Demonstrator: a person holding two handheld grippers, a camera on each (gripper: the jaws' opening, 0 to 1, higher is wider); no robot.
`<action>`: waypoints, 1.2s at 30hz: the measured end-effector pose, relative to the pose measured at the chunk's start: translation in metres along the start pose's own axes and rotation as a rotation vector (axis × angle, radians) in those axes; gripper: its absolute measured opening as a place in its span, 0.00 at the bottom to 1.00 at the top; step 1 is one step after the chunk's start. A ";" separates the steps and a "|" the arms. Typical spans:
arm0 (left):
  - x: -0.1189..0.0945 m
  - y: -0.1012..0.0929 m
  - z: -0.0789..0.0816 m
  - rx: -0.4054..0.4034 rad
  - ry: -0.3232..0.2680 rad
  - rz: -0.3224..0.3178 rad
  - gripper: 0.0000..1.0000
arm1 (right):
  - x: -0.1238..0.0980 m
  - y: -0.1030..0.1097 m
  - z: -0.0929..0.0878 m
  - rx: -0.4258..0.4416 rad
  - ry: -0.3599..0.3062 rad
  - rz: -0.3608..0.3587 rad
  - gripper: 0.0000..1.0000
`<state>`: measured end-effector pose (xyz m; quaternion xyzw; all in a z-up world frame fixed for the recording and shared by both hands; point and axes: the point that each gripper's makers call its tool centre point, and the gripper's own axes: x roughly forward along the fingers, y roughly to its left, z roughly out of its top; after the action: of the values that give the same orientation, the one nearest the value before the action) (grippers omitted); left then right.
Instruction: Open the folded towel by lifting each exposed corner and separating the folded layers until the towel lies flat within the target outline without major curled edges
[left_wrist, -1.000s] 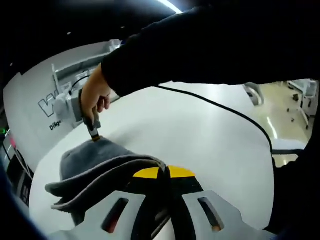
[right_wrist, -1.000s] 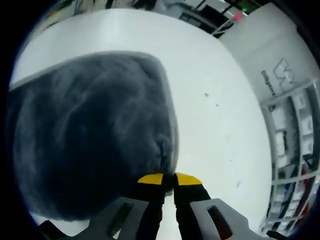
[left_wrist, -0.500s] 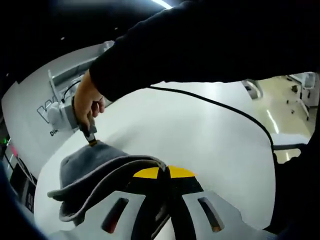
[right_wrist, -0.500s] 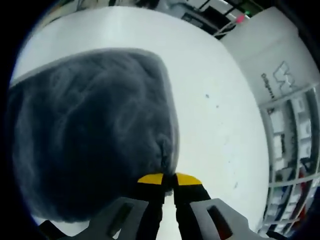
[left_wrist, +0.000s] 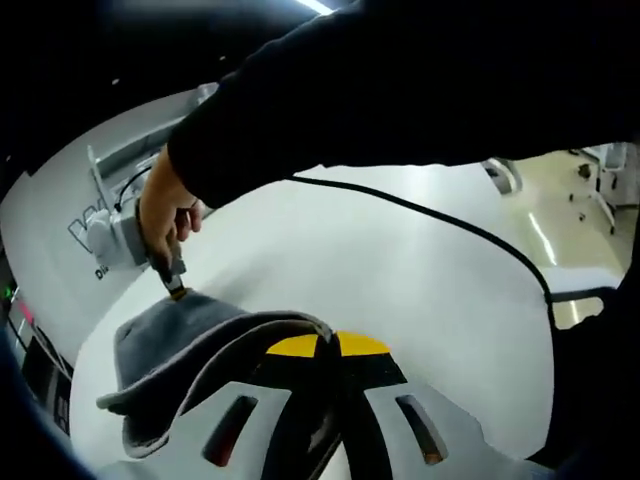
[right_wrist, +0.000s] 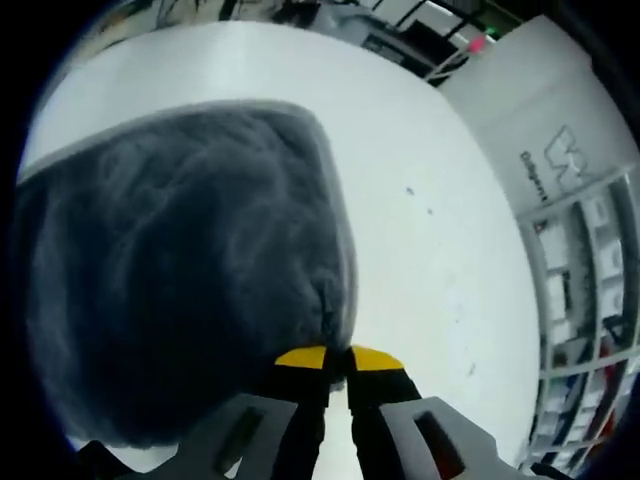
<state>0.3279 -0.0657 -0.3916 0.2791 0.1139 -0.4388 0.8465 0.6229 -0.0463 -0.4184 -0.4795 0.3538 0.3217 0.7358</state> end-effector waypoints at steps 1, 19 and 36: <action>0.001 -0.001 0.001 0.001 0.000 -0.001 0.03 | 0.000 -0.002 -0.002 -0.003 0.005 -0.004 0.01; 0.029 -0.022 0.021 0.052 -0.014 -0.044 0.03 | -0.007 -0.012 -0.036 0.042 0.000 -0.013 0.01; 0.051 -0.041 0.038 0.110 -0.017 -0.063 0.03 | -0.013 -0.023 -0.071 0.058 0.000 -0.031 0.02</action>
<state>0.3232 -0.1405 -0.3982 0.3176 0.0910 -0.4730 0.8168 0.6198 -0.1221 -0.4168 -0.4633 0.3556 0.2998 0.7544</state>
